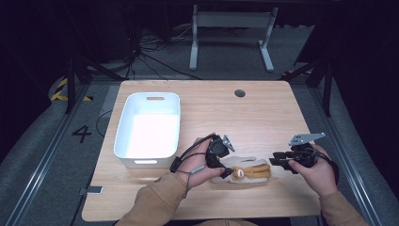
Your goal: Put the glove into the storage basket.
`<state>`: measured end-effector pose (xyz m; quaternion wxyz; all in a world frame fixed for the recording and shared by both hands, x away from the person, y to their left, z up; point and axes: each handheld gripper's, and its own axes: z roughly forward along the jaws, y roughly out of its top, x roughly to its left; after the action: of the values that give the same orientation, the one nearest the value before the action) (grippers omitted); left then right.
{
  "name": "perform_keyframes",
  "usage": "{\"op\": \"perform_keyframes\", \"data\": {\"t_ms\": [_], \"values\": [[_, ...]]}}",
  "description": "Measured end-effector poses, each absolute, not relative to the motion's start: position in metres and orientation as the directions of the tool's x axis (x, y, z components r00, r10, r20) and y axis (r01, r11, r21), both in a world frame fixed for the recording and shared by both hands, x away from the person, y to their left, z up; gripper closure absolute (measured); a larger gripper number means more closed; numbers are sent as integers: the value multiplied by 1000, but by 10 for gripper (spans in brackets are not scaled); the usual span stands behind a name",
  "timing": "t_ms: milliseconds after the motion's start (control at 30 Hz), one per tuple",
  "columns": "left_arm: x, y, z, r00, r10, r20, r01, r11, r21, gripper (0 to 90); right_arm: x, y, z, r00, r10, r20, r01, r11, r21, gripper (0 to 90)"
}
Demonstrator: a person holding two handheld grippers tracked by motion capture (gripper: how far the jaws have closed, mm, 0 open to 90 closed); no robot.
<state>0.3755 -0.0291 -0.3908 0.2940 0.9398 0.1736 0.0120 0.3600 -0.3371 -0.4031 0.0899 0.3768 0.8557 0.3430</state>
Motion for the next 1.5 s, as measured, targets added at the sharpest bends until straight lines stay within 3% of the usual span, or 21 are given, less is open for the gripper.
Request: {"op": "perform_keyframes", "data": {"t_ms": [233,700,1200,1500], "values": [[379,-33,-403,943,324,-75,310,-774,552,205,361,-336,-403,-704,701,114,581,476,660,628],[383,-46,-429,958,278,-75,276,-814,511,167,361,-337,-404,-708,696,121,576,470,669,593],[374,-47,-427,967,256,-14,230,-842,488,161,360,-334,-405,-729,674,117,558,486,672,571],[378,-53,-440,966,255,-35,241,-852,464,124,360,-333,-406,-734,669,118,555,490,672,566]]}}
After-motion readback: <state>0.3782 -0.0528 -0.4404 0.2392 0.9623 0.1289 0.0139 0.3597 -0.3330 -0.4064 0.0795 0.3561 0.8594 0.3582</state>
